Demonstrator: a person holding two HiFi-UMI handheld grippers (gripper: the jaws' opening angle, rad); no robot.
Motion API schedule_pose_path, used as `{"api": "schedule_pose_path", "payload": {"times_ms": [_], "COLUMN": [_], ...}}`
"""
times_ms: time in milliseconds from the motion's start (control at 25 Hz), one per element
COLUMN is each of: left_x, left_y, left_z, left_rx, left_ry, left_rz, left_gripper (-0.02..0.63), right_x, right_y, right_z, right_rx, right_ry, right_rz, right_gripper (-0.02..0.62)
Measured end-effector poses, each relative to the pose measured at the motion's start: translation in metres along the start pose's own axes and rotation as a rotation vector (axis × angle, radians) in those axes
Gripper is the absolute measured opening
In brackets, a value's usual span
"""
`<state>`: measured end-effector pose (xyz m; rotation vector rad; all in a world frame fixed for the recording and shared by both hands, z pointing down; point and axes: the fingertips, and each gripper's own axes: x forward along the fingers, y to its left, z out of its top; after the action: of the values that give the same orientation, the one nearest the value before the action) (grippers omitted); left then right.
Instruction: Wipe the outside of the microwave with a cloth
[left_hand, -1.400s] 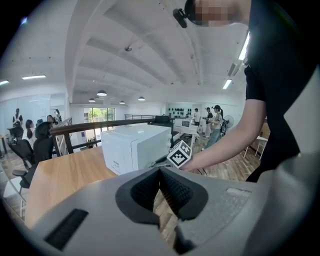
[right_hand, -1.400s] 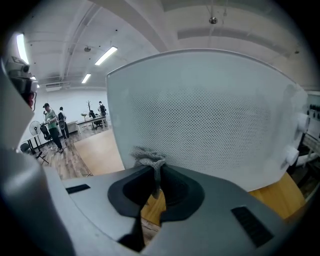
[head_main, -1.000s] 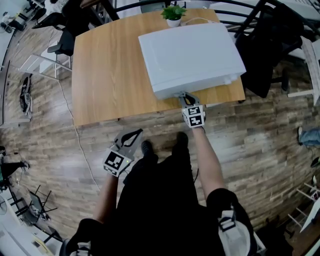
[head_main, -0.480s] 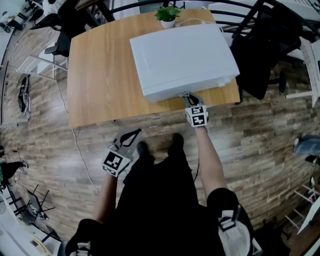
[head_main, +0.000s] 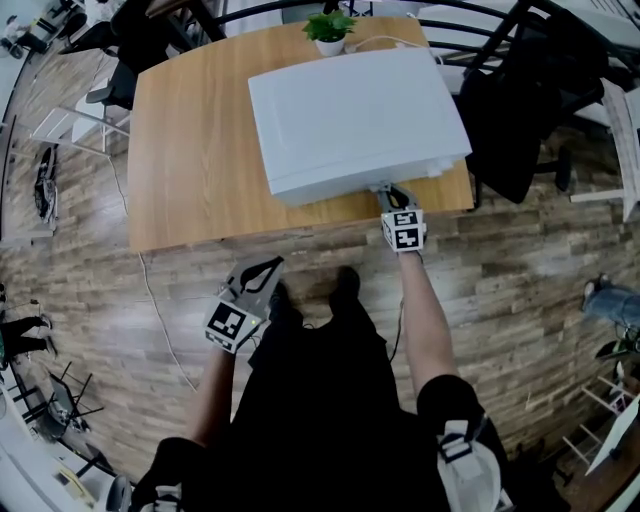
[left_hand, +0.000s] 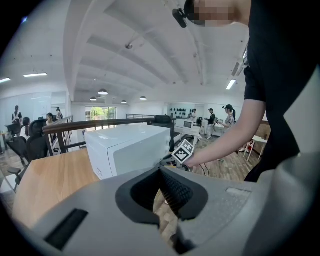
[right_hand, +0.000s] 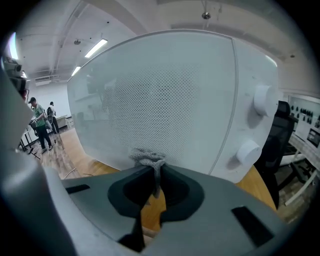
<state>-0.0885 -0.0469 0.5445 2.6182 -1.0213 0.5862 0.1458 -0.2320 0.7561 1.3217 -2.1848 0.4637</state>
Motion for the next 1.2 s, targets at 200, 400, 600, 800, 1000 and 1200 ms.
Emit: {"api": "schedule_pose_path", "payload": {"times_ms": [200, 400, 600, 800, 1000, 1200], "left_x": [0.009, 0.009, 0.011, 0.012, 0.013, 0.009], "left_y": [-0.013, -0.016, -0.02, -0.022, -0.027, -0.029], "left_z": [-0.001, -0.004, -0.002, -0.002, -0.004, -0.01], "left_rx": [-0.007, -0.025, -0.03, -0.027, -0.033, -0.051], "left_ry": [-0.002, 0.007, 0.016, 0.033, 0.04, 0.043], "left_rz": [0.007, 0.023, 0.032, 0.044, 0.055, 0.074], "left_gripper": [0.003, 0.003, 0.003, 0.003, 0.003, 0.003], "right_x": [-0.001, -0.003, -0.005, -0.005, -0.001, 0.005], "right_y": [-0.024, -0.047, -0.078, -0.099, -0.104, -0.1], "right_z": [-0.009, -0.015, -0.024, -0.034, -0.041, -0.043], "right_rx": [0.001, -0.002, 0.015, 0.015, 0.016, 0.026], "right_ry": [0.007, 0.014, 0.016, 0.026, 0.033, 0.033], "right_rz": [-0.019, -0.044, -0.09, -0.123, -0.127, -0.123], "right_gripper": [0.029, 0.029, 0.029, 0.029, 0.029, 0.029]}}
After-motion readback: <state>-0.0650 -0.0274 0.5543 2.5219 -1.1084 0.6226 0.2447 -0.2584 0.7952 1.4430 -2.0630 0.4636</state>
